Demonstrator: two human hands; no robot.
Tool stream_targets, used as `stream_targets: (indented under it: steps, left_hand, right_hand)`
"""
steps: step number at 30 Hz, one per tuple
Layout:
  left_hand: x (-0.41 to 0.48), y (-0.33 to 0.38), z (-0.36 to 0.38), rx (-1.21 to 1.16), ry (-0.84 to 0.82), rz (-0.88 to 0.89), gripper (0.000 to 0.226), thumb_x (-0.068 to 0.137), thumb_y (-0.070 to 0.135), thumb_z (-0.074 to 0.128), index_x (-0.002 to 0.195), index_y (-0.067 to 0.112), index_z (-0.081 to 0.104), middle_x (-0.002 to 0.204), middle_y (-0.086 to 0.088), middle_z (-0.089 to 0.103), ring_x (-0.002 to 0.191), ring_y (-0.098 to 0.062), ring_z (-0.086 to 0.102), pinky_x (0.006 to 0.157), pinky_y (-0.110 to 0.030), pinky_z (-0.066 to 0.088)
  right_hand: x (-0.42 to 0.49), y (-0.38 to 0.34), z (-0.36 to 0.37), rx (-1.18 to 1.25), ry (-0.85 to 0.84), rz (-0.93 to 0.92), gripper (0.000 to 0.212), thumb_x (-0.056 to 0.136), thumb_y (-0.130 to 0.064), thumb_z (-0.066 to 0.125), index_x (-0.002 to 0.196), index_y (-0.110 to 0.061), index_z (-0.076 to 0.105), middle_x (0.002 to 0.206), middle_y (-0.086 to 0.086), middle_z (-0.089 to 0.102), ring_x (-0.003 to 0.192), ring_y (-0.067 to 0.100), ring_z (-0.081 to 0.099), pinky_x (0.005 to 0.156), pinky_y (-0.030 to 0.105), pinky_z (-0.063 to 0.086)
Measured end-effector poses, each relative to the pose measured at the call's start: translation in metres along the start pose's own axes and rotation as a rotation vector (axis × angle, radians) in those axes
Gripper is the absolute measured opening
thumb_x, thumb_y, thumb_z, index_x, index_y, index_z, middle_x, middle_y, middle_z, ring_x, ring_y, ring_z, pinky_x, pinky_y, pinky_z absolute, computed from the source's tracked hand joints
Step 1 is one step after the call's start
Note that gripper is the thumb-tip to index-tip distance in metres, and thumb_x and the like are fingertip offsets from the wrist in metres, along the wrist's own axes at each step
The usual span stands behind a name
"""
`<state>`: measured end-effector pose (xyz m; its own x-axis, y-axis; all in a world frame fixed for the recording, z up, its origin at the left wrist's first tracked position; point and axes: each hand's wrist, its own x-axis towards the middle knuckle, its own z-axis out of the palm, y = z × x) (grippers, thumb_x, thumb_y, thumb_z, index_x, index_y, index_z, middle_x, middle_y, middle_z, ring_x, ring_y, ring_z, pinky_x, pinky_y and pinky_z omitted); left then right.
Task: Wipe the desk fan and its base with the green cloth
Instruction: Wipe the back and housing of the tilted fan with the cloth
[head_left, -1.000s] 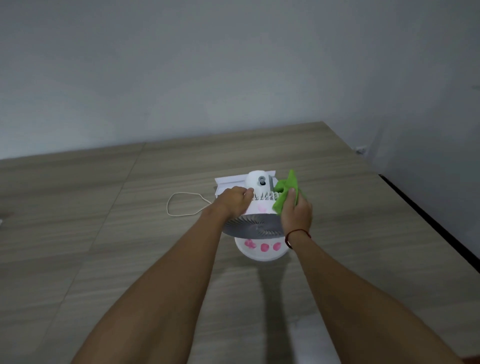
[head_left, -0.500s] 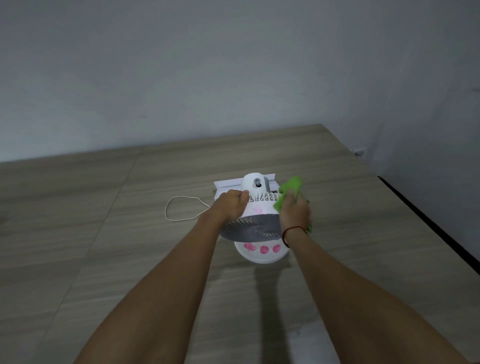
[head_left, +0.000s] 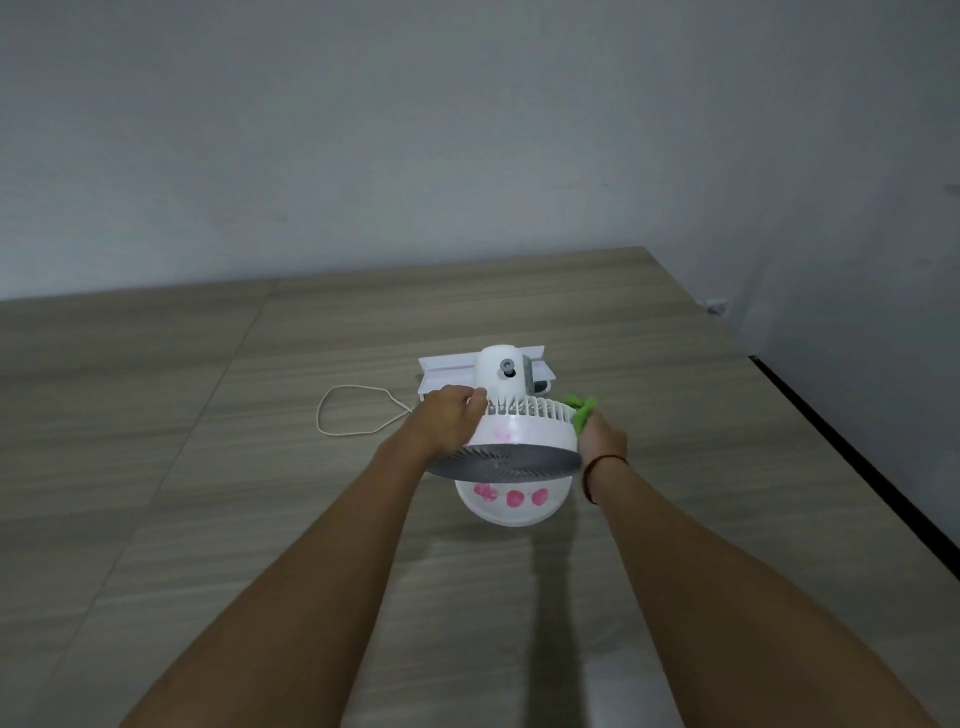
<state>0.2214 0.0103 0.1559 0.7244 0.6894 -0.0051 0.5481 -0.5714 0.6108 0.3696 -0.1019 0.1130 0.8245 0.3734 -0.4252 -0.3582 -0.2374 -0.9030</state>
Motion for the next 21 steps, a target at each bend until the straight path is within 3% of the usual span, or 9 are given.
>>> stream_targets:
  steps: [3,5,8,11,13,17,19,21]
  left_hand:
    - [0.002,-0.002,0.002,0.013,-0.007,0.009,0.046,0.099,0.032,0.031,0.055,0.021,0.038,0.059,0.004,0.045,0.066,-0.021,0.043,0.064,-0.031,0.032]
    - [0.002,-0.002,0.001,0.034,-0.022,0.011,0.044,0.1,0.031,0.027,0.062,0.014,0.042,0.068,-0.002,0.052,0.071,-0.022,0.045,0.067,-0.031,0.032]
    - [0.004,-0.001,-0.003,0.054,-0.067,-0.021,0.044,0.102,0.03,0.021,0.086,0.006,0.055,0.101,-0.017,0.062,0.087,-0.026,0.05,0.078,-0.032,0.036]
    - [0.007,0.006,-0.005,0.067,-0.101,-0.041,0.051,0.102,0.031,0.019,0.105,-0.001,0.059,0.118,-0.023,0.061,0.105,-0.033,0.054,0.09,-0.036,0.039]
    - [0.006,0.01,-0.005,0.075,-0.102,-0.038,0.052,0.102,0.031,0.019,0.107,-0.002,0.059,0.12,-0.024,0.06,0.108,-0.034,0.054,0.09,-0.035,0.039]
    - [0.004,0.008,-0.004,0.043,-0.078,-0.052,0.051,0.101,0.029,0.022,0.099,-0.004,0.06,0.112,-0.026,0.062,0.104,-0.036,0.055,0.083,-0.034,0.038]
    - [0.002,0.002,-0.005,0.004,-0.036,-0.052,0.045,0.099,0.027,0.03,0.077,0.002,0.06,0.089,-0.019,0.064,0.09,-0.033,0.056,0.071,-0.032,0.037]
    - [-0.002,0.002,-0.006,-0.077,0.034,-0.059,0.037,0.094,0.022,0.041,0.062,0.011,0.053,0.066,-0.006,0.054,0.073,-0.024,0.049,0.056,-0.028,0.033]
  right_hand:
    - [0.007,0.014,-0.006,0.101,-0.08,0.214,0.016,0.088,-0.017,0.05,0.086,-0.01,0.063,0.081,0.007,0.059,0.064,0.024,0.054,0.055,0.03,0.044]
    - [0.008,0.017,-0.004,0.124,-0.093,0.22,0.022,0.09,-0.024,0.048,0.093,-0.009,0.064,0.082,0.008,0.058,0.07,0.024,0.054,0.062,0.032,0.045]
    - [0.003,0.007,0.001,-0.019,-0.022,-0.015,0.041,0.095,-0.031,0.038,0.108,-0.003,0.065,0.106,0.017,0.063,0.097,0.03,0.059,0.083,0.038,0.046]
    - [-0.014,-0.004,0.007,-0.137,-0.001,-0.262,0.041,0.098,-0.029,0.036,0.11,-0.001,0.062,0.112,0.024,0.064,0.099,0.033,0.059,0.081,0.035,0.043]
    - [-0.024,-0.006,0.011,-0.234,0.027,-0.392,0.04,0.099,-0.029,0.036,0.11,-0.001,0.062,0.112,0.023,0.063,0.104,0.035,0.058,0.092,0.041,0.046]
    - [-0.048,-0.002,0.021,-0.515,0.005,-0.68,0.039,0.099,-0.031,0.035,0.123,-0.011,0.058,0.134,0.014,0.056,0.133,0.033,0.04,0.112,0.05,0.027]
    - [-0.054,0.005,0.019,-0.678,-0.096,-0.825,0.046,0.098,-0.036,0.032,0.138,-0.02,0.047,0.151,0.002,0.04,0.144,0.027,0.022,0.119,0.048,0.016]
    - [-0.054,0.005,0.012,-0.742,-0.185,-0.889,0.049,0.097,-0.038,0.027,0.142,-0.023,0.042,0.156,-0.003,0.032,0.146,0.023,0.018,0.119,0.046,0.014]
